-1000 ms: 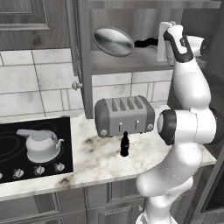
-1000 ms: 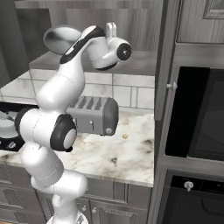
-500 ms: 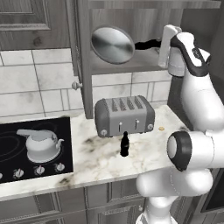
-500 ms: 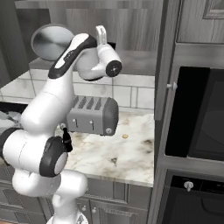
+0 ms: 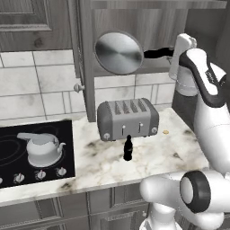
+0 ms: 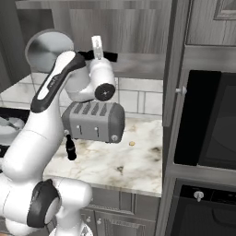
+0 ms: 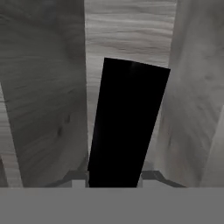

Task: Pick the pan from the cabinet and place it on the stove. Then turn on the stove burner for the pan.

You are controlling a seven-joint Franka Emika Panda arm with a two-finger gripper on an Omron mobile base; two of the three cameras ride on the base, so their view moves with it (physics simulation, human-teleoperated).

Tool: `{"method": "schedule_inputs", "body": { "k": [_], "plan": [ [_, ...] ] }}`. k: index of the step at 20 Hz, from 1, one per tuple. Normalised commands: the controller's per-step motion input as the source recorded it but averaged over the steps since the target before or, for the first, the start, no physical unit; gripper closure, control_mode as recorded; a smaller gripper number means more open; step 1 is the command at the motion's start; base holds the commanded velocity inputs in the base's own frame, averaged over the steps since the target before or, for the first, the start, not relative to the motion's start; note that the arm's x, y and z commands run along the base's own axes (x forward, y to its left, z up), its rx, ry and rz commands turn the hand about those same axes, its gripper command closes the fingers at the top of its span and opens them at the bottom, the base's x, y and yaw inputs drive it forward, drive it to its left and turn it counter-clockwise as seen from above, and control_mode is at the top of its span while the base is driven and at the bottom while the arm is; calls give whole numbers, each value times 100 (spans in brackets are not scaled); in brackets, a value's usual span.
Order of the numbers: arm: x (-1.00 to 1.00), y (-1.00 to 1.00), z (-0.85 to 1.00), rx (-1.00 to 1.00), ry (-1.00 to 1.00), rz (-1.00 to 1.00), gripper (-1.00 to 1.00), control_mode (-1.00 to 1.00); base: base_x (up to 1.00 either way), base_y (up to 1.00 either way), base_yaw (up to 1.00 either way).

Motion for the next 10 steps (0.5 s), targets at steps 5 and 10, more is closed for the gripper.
{"method": "schedule_inputs", "body": {
  "k": [5, 10],
  "plan": [
    [-82, 0, 0, 0, -1, -10, 100, -100, 0, 0, 0],
    [-68, 0, -2, 0, 1, -6, 100, -100, 0, 0, 0]
  ]
}}
